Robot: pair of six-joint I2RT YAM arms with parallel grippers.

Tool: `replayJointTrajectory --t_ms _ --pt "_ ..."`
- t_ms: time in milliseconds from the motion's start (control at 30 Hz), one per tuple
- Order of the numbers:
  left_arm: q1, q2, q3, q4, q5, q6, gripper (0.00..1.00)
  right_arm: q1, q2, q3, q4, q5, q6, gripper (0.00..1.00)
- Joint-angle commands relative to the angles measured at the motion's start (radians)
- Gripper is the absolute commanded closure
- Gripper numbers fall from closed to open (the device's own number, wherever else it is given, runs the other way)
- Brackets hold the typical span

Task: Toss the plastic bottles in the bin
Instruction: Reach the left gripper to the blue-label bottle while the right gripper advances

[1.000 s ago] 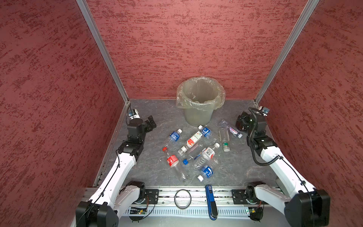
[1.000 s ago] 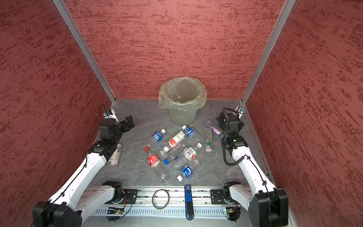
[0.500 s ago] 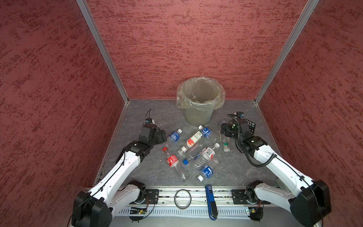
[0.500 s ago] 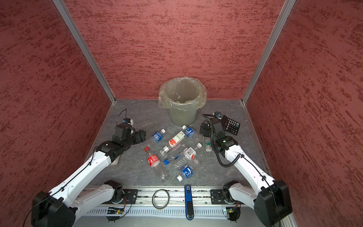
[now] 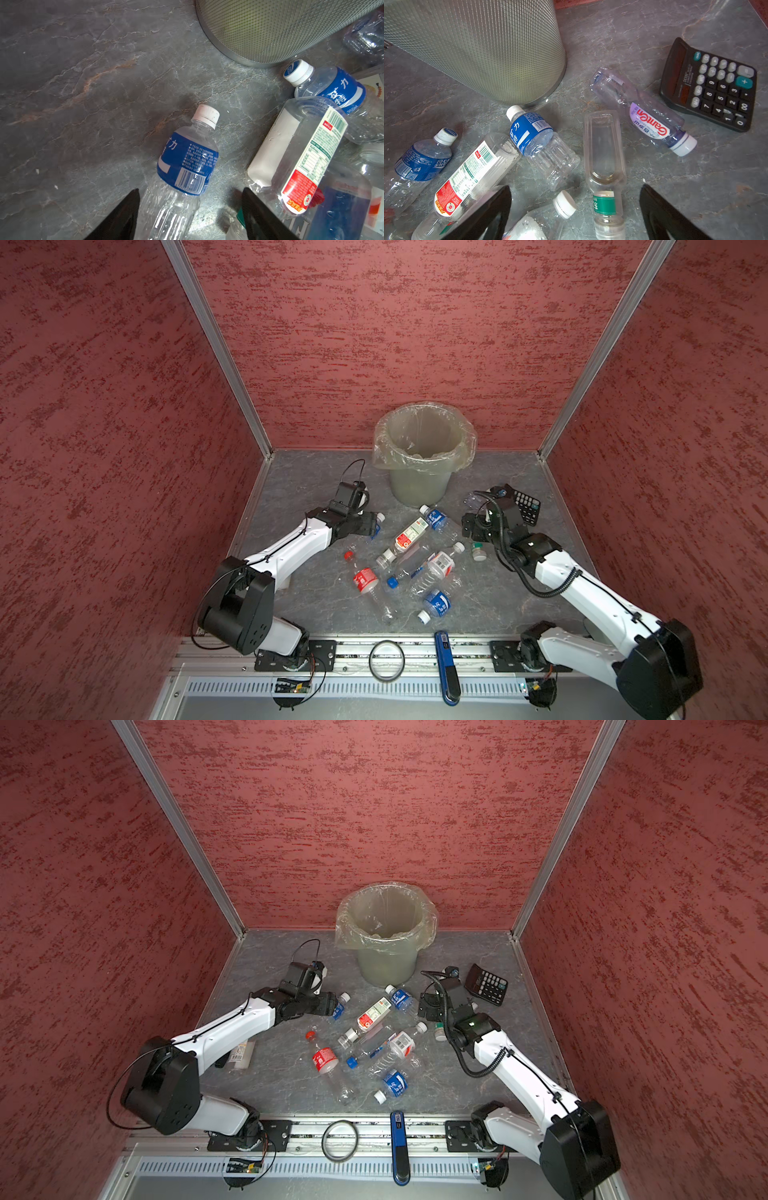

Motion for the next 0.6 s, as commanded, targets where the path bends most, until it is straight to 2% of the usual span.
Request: replayJointTrajectory --t_ms 0,133,267,367,567 --pt "-0.002 0.017 0.016 -0.011 0.035 0.049 0.24 0.006 -0.015 0.014 -0.031 -0.008 -0.004 0.03" --pt "-0.026 0.048 0.010 -0.024 0.033 0.059 0.23 0.006 -0.005 0.024 -0.033 -0.003 -0.005 0.03" --pt "-0.062 0.072 0.004 -0.032 -0.031 0.052 0.16 0.006 -0.004 0.022 -0.021 -0.004 0.002 0.03" --pt "-0.064 0.079 -0.011 -0.031 -0.071 0.037 0.08 0.008 -0.003 0.016 -0.020 -0.011 0.004 0.02" --pt "-0.042 0.101 -0.020 -0.036 -0.100 0.017 0.06 0.006 -0.008 0.007 -0.022 -0.002 0.005 0.02"
